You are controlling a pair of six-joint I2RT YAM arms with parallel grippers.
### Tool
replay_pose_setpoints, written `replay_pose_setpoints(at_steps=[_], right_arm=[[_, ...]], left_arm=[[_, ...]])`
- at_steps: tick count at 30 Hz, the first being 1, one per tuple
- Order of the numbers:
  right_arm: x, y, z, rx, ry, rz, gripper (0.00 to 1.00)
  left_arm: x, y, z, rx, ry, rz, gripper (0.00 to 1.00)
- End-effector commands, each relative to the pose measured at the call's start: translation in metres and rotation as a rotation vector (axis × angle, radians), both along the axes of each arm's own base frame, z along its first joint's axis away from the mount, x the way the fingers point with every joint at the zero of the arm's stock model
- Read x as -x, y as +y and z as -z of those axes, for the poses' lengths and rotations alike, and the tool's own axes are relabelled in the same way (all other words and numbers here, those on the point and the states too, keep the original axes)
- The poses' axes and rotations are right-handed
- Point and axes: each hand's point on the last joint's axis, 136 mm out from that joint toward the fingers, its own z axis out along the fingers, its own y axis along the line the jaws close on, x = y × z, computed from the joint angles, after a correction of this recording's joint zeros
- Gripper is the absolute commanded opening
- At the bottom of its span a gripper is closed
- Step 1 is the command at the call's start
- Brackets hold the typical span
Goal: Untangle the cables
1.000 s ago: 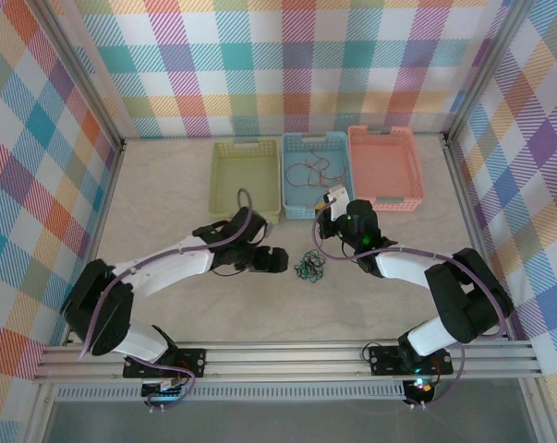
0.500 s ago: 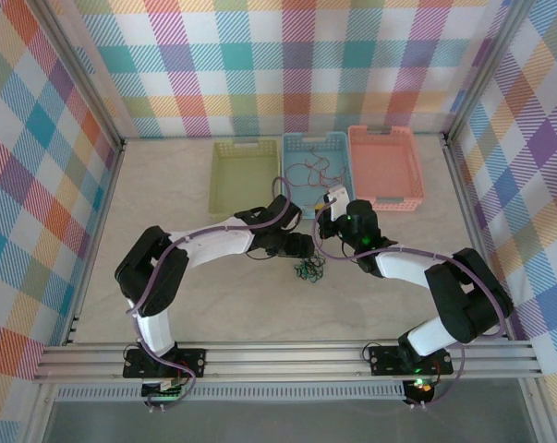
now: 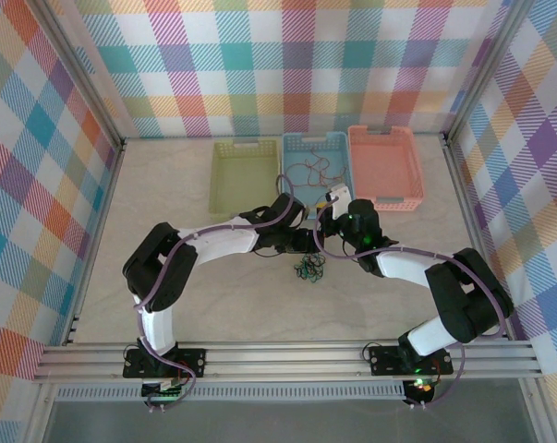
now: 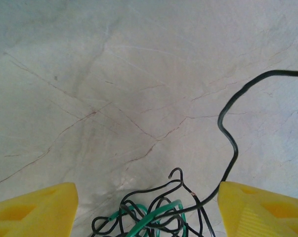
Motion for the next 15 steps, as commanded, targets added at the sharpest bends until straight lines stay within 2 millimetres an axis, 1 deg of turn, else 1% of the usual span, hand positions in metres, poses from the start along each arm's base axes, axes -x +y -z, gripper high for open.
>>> replay_pose_setpoints(at_steps=[1, 3, 6, 8, 12, 13, 15], right_arm=[[-0.002, 0.004, -0.01, -0.032, -0.026, -0.009, 0.0], [-0.002, 0.004, -0.01, -0.033, -0.026, -0.009, 0.0], [-0.002, 0.003, -0.009, -0.034, -0.025, -0.007, 0.0], [-0.002, 0.003, -0.01, -0.036, -0.027, -0.004, 0.0], [-0.004, 0.0, -0.01, -0.039, -0.025, 0.01, 0.0], [-0.004, -0.001, -0.01, -0.041, -0.026, 0.014, 0.0], [-0.004, -0.002, -0.01, -0.045, -0.026, 0.019, 0.0]], left_arm=[[0.005, -0.015, -0.001, 0.02, 0.011, 0.034, 0.73], [0.007, -0.017, 0.0, 0.017, 0.019, 0.043, 0.7], [0.007, -0.017, 0.007, -0.013, 0.036, 0.041, 0.63], [0.008, -0.018, 0.009, -0.02, 0.046, 0.046, 0.57], [0.007, -0.019, 0.009, -0.027, 0.039, 0.046, 0.5], [0.011, -0.015, 0.014, -0.051, 0.064, 0.046, 0.49], [0.012, -0.013, 0.017, -0.07, 0.08, 0.047, 0.49]])
